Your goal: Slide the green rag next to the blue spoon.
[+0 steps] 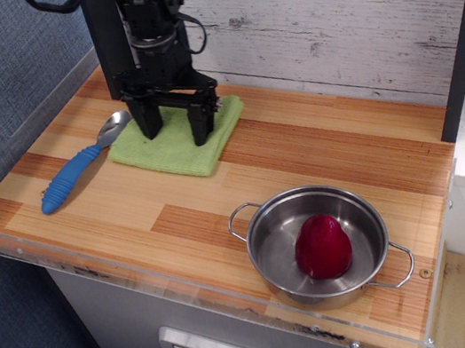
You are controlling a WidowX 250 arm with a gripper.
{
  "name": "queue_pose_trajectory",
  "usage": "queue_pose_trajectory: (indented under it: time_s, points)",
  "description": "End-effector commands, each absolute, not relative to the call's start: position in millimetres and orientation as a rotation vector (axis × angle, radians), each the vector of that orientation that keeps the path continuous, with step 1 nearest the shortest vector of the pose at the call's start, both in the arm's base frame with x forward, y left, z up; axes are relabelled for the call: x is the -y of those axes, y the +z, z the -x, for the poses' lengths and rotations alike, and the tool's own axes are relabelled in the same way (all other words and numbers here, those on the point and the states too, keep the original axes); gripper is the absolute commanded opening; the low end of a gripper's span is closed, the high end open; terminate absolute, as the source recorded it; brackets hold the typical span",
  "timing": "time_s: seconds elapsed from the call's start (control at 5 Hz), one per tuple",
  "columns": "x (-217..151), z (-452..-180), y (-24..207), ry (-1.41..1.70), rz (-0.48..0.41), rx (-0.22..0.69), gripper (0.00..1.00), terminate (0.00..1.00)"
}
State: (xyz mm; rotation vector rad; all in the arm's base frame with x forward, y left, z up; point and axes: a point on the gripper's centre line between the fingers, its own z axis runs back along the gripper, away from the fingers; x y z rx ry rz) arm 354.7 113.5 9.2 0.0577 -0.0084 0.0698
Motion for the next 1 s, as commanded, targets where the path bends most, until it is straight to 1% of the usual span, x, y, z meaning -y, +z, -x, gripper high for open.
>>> queue_pose_trajectory:
  time_s: [0.0,0.2,0.4,0.6,0.8]
  points:
    - [-113.2,-353.4,42.3,0.052,-0.053,0.106,1.00,0.00]
    - [-118.4,-349.0,83.9,0.069,-0.052,0.217,1.00,0.00]
    - [-127.2,-338.7,115.0,0.079,-0.060,0.283,1.00,0.00]
    - [-118.2,-329.9,131.2,0.068,-0.062,0.295,1.00,0.00]
    - [-97.1,-321.9,131.2,0.053,-0.027,0.261,1.00,0.00]
